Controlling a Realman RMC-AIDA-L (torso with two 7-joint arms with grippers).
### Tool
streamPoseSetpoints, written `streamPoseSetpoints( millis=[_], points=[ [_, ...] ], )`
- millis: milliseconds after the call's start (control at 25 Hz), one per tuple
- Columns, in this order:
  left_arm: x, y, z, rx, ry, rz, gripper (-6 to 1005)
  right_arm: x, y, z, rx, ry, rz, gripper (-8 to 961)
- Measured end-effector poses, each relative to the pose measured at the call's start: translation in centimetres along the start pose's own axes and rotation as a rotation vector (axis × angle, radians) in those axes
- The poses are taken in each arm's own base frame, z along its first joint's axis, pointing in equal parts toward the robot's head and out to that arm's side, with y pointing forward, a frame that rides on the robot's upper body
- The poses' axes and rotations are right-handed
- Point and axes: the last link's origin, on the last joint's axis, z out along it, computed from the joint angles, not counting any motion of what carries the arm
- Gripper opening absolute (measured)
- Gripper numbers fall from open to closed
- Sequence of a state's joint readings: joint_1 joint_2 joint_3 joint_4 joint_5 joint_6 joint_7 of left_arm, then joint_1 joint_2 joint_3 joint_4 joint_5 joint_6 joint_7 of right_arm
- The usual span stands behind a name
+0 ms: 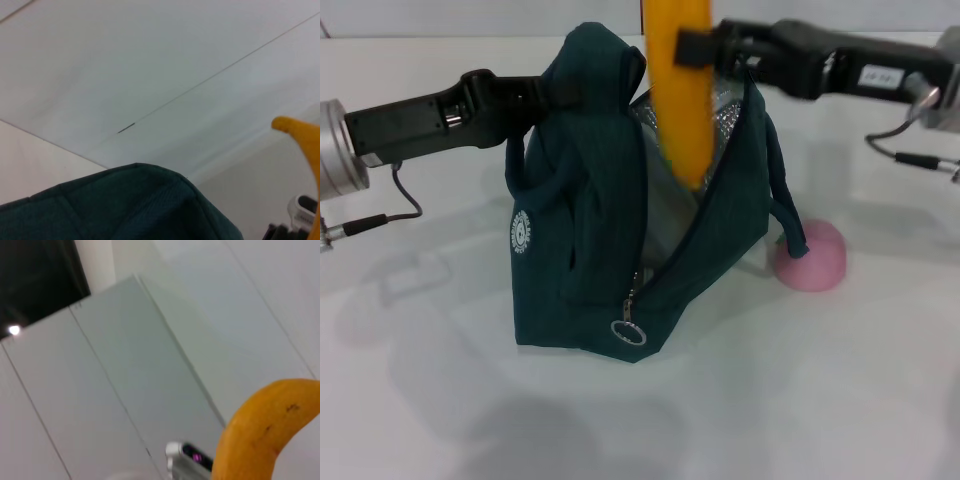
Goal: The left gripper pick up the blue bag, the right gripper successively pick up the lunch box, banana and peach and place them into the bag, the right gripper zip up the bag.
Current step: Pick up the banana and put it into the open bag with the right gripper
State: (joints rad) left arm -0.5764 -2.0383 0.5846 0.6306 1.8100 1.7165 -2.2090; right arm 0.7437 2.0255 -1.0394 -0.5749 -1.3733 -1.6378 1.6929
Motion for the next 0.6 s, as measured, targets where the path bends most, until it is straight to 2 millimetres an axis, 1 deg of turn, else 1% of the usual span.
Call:
streamPoseSetpoints(
  millis=[240,400,600],
  points=[
    [0.1,0.0,0.0,0.001,0.000,0.002,43,1.8,-0.3,0.8,0.020,0.072,-0.065,400],
    [0.1,0.0,-0.1,0.002,0.000,0.006,43,2.2,-0.3,0.8,0.023,0.071,-0.109,401],
    [0.2,0.1,-0.1,0.003,0.000,0.007,43,2.6,-0.2,0.7,0.026,0.078,-0.120,401]
  ],
)
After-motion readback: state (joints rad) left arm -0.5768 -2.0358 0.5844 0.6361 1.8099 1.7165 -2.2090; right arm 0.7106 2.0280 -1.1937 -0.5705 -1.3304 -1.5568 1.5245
